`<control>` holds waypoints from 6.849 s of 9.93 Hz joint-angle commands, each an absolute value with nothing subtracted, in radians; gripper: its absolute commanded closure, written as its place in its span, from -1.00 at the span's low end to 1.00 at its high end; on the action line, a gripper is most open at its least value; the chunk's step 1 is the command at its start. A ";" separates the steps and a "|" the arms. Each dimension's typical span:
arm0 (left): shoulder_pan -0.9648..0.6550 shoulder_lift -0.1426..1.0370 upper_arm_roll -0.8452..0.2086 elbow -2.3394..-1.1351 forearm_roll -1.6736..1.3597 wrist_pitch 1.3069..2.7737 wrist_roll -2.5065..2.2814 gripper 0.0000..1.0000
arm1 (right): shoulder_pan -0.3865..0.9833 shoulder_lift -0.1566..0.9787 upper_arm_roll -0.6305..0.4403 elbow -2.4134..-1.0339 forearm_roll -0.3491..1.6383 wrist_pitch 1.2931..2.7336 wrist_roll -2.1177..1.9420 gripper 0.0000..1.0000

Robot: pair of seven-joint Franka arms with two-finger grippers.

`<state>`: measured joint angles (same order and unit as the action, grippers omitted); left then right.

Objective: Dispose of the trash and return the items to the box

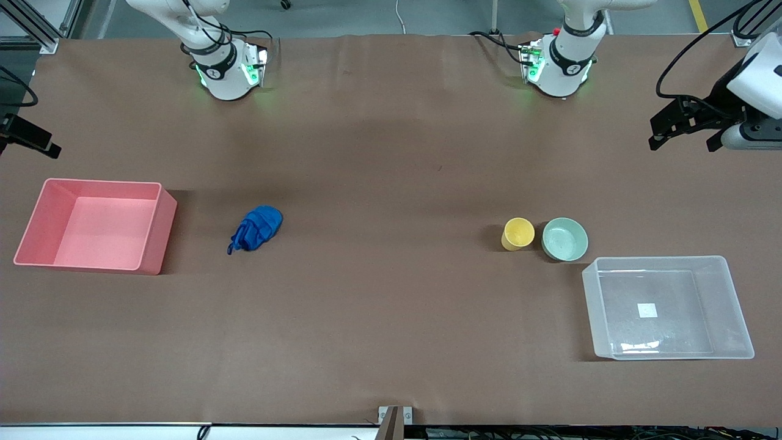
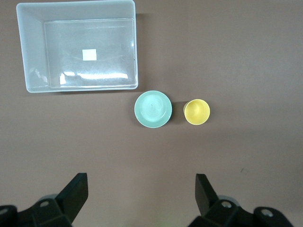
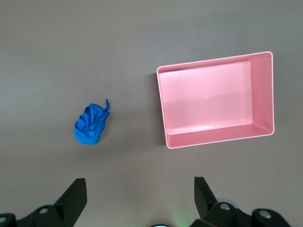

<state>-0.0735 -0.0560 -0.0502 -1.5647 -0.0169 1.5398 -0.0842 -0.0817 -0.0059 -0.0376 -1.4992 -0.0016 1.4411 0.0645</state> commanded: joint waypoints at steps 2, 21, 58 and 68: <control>-0.072 -0.046 -0.051 -1.595 -0.012 1.537 -0.095 -1.00 | -0.092 -0.009 -0.034 -1.497 0.012 1.434 0.054 -1.00; -0.048 0.217 -0.049 -1.894 -0.012 2.084 -0.077 -0.88 | 0.066 0.363 0.172 -2.235 -0.209 2.564 0.442 -0.89; 0.141 0.836 0.002 -1.324 -0.014 2.166 0.285 0.92 | -0.117 -0.057 -0.022 -1.751 0.000 1.678 0.109 -1.00; 0.092 0.576 -0.006 -1.423 -0.011 2.085 0.246 -1.00 | -0.117 -0.034 -0.023 -1.451 -0.012 1.428 -0.006 -1.00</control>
